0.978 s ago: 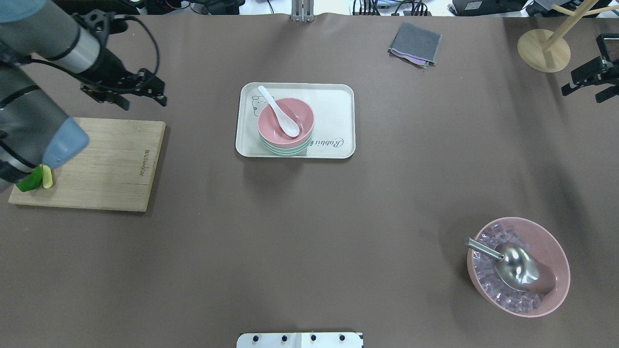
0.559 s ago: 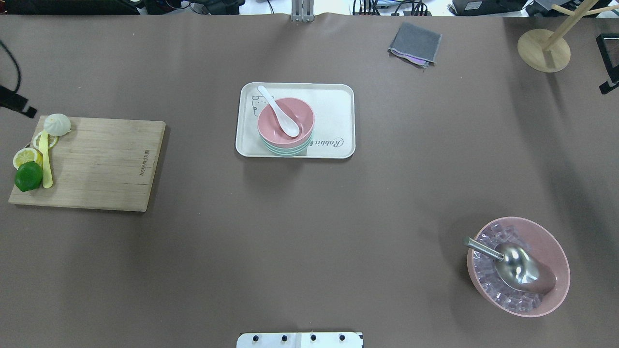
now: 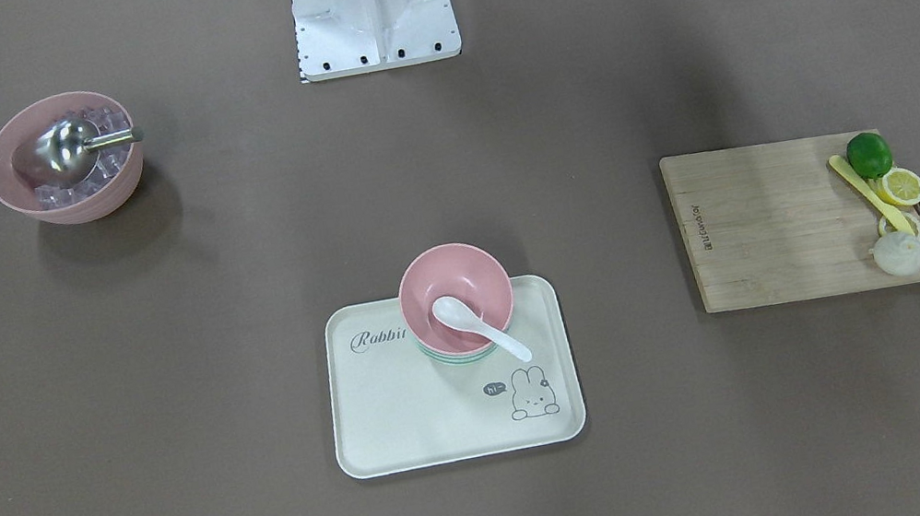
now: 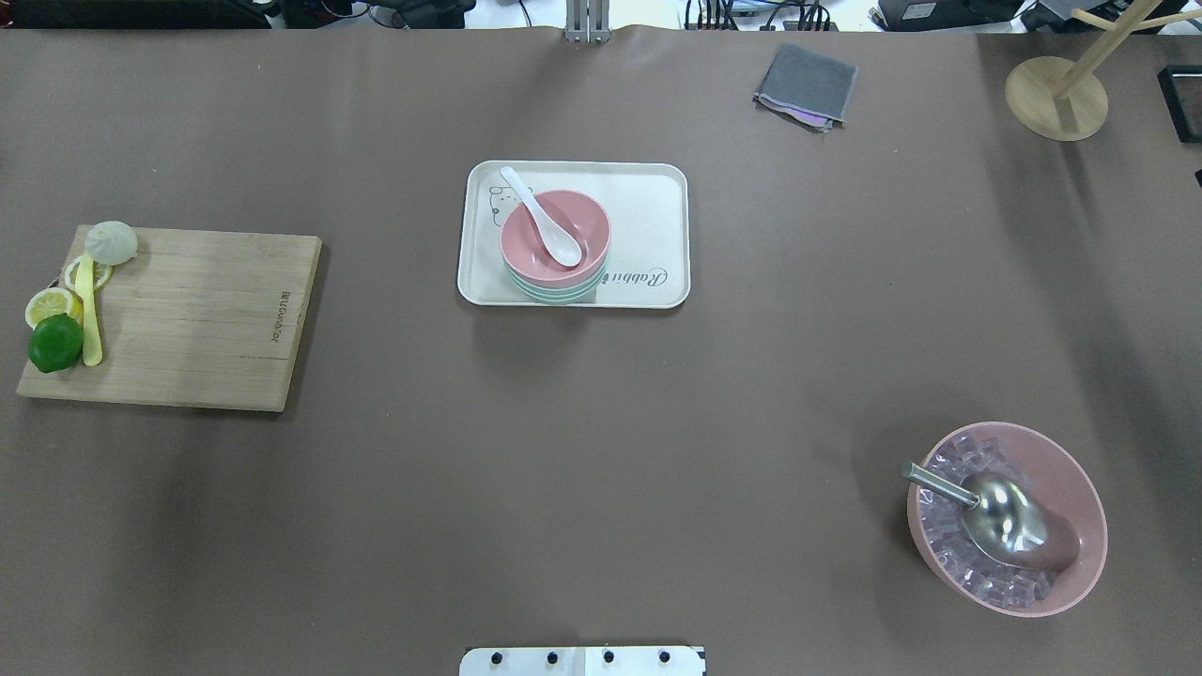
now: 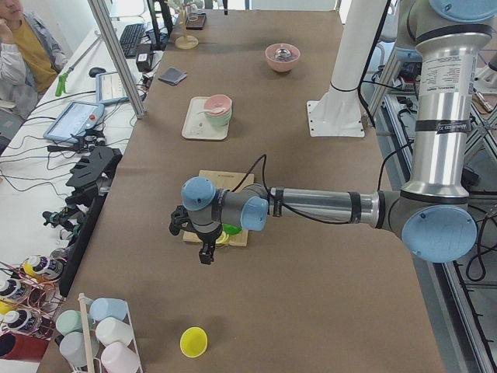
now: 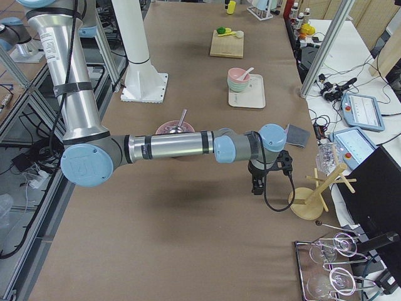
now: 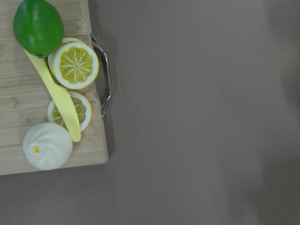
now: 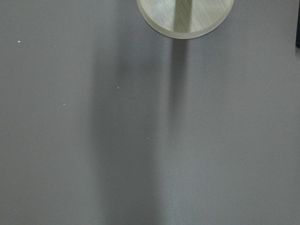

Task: Stack pink bowl on green and place spoon

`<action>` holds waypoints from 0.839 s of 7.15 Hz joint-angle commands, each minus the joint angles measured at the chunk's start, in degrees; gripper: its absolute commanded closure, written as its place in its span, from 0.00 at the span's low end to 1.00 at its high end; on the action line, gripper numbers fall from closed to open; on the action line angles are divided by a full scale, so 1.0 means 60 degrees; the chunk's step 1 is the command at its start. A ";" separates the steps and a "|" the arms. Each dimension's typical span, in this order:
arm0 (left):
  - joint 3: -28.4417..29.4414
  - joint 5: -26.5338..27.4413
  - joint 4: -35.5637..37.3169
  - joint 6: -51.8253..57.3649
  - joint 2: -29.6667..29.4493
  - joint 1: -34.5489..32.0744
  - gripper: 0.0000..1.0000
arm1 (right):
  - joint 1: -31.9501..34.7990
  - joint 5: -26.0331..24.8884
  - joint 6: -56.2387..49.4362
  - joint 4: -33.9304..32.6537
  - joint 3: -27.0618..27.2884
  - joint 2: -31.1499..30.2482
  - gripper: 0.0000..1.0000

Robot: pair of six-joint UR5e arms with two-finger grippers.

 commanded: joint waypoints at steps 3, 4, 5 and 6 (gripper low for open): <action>-0.0052 0.0030 0.0592 0.0029 -0.0035 -0.0053 0.01 | 0.0003 -0.0001 -0.0018 0.0004 0.0012 -0.0028 0.00; -0.0053 0.0030 0.0754 0.0029 -0.0065 -0.0053 0.01 | 0.0003 -0.0001 -0.0018 0.0004 0.0041 -0.0028 0.00; -0.0053 0.0030 0.0756 0.0015 -0.0066 -0.0053 0.01 | 0.0003 -0.0001 -0.0018 0.0004 0.0012 0.0001 0.00; -0.0038 0.0015 0.0741 0.0014 -0.0022 -0.0053 0.01 | 0.0003 -0.0001 -0.0018 0.0004 0.0026 0.0001 0.00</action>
